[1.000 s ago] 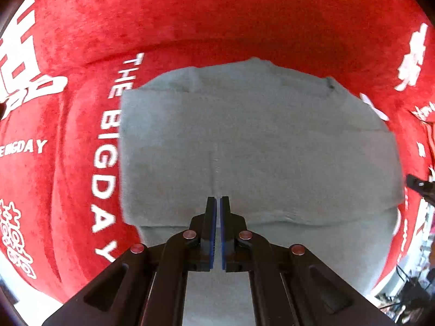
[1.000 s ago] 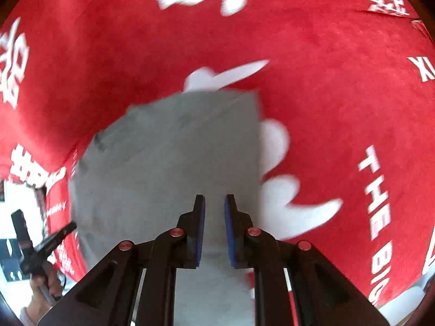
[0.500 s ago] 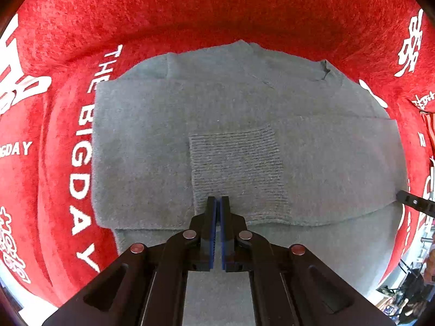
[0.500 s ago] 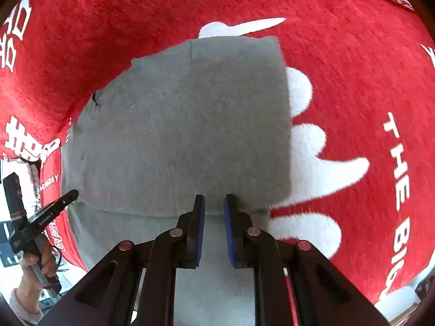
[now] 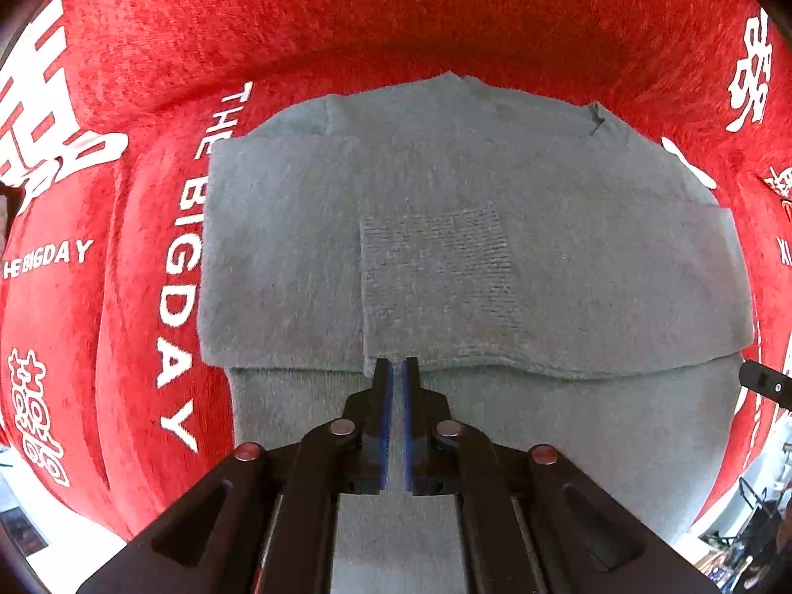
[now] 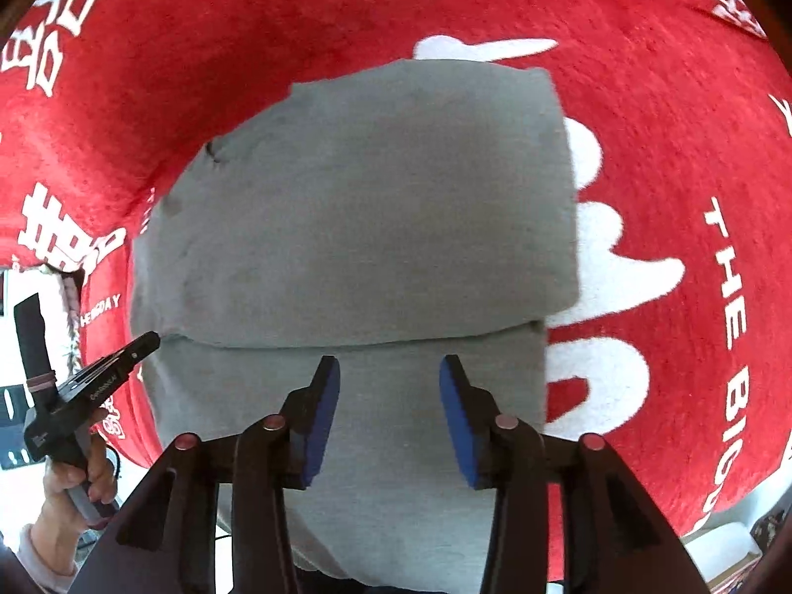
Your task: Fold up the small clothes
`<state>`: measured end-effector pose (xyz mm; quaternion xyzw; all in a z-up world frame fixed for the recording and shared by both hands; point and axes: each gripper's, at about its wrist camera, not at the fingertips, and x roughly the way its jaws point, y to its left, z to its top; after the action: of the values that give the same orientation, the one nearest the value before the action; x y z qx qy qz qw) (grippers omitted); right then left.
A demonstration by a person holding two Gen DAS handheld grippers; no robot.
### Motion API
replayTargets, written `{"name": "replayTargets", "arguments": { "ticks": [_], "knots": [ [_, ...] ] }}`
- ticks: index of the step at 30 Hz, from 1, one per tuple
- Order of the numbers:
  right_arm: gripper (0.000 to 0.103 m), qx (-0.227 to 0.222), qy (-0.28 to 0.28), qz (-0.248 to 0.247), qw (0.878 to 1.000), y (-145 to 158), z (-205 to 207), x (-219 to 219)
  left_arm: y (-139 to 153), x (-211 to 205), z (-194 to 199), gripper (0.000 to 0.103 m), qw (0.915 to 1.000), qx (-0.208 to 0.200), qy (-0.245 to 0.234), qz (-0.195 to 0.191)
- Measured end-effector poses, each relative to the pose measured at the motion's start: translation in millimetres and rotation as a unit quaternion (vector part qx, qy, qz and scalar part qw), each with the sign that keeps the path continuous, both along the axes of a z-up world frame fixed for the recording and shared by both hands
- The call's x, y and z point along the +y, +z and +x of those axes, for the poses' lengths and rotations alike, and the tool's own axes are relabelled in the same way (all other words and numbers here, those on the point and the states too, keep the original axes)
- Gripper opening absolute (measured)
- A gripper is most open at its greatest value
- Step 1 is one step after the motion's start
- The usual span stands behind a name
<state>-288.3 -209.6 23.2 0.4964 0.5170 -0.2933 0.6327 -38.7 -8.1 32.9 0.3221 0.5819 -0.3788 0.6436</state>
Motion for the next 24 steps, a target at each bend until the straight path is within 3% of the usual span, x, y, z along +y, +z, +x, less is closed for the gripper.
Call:
{"name": "replayTargets", "arguments": {
  "ticks": [1,3,12,15,24],
  "knots": [
    [0.053,-0.002,0.005,0.000,1.000,1,3,1,0,-1,1,0.101,1.0000,-0.002,0.004,0.000],
    [0.055,-0.007,0.009,0.002,1.000,0,10,3,7,2,0,0.102,0.9997,-0.018,0.016,-0.010],
    [0.062,-0.013,0.019,0.007,1.000,-2,22,12,5,6,6,0.102,0.9982,-0.027,0.054,0.007],
    [0.079,-0.013,0.025,0.002,1.000,0,24,12,7,5,6,0.102,0.9977,-0.038,0.055,0.003],
    [0.080,-0.011,0.030,-0.009,0.999,7,19,9,7,4,4,0.102,0.9956,-0.053,0.075,0.017]
  ]
}}
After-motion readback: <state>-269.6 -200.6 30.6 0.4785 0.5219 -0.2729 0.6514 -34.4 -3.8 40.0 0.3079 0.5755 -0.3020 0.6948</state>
